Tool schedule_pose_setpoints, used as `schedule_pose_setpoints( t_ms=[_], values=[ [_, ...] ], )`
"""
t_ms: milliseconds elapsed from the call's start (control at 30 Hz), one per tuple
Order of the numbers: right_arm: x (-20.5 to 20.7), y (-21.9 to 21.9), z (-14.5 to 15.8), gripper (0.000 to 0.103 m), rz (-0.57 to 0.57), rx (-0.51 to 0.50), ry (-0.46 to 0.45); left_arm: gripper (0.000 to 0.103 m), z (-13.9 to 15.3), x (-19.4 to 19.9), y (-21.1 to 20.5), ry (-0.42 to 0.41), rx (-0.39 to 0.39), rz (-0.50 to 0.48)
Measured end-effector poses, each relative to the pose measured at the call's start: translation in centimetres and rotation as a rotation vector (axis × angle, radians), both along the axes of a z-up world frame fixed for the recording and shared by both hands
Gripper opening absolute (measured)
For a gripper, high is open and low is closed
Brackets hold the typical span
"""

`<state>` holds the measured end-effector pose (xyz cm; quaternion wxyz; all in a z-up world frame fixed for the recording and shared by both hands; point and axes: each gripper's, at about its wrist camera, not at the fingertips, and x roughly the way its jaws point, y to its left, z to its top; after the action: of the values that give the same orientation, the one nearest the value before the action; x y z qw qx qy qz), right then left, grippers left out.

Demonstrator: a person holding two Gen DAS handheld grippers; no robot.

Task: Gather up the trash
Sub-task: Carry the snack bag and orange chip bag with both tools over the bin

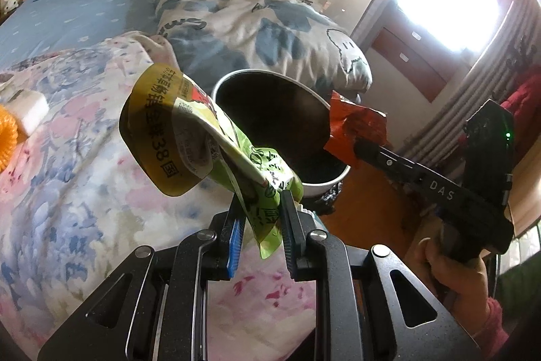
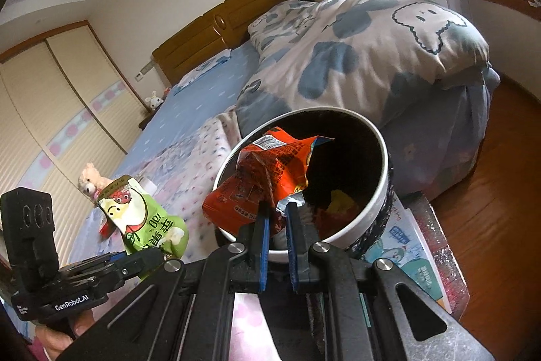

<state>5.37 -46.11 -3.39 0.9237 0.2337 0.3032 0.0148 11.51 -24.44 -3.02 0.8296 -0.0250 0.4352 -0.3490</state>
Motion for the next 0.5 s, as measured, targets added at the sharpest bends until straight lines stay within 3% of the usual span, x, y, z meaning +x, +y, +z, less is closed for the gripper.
schedule_pose_setpoints(
  t_ms=[500],
  values=[
    [1.4, -1.8, -0.4, 0.009, -0.015, -0.006, 0.022, 0.019, -0.4, 2.0, -3.2, 0.024, 0.010, -0.024]
  ],
)
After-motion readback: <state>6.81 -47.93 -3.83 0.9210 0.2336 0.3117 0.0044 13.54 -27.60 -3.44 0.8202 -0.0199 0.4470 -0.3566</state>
